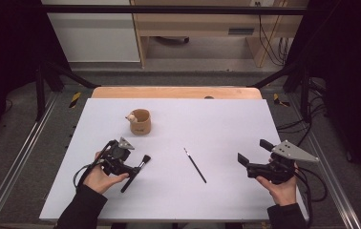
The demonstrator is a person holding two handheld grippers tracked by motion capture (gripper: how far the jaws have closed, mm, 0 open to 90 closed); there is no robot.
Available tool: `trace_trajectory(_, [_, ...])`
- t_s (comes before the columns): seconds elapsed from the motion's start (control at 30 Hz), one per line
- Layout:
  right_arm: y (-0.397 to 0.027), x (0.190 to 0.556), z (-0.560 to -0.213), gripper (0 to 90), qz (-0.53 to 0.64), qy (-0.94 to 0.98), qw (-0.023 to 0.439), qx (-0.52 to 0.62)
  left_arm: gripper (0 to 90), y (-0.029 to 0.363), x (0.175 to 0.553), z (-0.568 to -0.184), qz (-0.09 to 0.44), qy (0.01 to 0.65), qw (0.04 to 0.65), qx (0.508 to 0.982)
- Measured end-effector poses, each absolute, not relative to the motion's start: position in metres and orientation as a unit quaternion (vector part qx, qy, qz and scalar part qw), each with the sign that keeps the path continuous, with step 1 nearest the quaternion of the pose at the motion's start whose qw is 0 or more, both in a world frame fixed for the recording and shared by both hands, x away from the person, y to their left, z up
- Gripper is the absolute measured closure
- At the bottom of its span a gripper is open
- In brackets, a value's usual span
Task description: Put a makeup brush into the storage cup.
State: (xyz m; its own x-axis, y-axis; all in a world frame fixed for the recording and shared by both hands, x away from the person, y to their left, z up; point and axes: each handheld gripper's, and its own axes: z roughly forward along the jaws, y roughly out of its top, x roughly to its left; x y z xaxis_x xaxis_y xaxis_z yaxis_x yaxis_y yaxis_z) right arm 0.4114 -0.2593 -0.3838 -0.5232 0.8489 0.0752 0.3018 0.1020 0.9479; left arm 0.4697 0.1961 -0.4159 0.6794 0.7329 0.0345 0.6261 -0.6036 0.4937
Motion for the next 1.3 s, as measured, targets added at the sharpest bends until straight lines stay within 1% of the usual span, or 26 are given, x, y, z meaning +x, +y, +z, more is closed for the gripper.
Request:
trace_trajectory(0.1, [-0.259, 0.412, -0.384, 4.5, 0.527, 0.696, 0.259, 0.414, 34.1, 0.193, 0.474, -0.421, 0.108, 0.382, 0.212, 0.893])
trace_trajectory(0.37, [-0.259, 0.412, -0.384, 4.5, 0.526, 0.698, 0.258, 0.413, 43.1, 0.187, 0.478, -0.434, 0.092, 0.375, 0.177, 0.905])
trace_trajectory(0.73, [-0.259, 0.412, -0.385, 4.5, 0.524, 0.7, 0.258, 0.411, 56.8, 0.186, 0.478, -0.444, 0.076, 0.374, 0.168, 0.909])
trace_trajectory(1.03, [-0.26, 0.411, -0.383, 4.5, 0.526, 0.698, 0.256, 0.414, 64.9, 0.185, 0.479, -0.447, 0.064, 0.379, 0.162, 0.909])
trace_trajectory(1.3, [-0.26, 0.411, -0.384, 4.5, 0.525, 0.698, 0.255, 0.414, 71.7, 0.184, 0.48, -0.447, 0.067, 0.382, 0.158, 0.908])
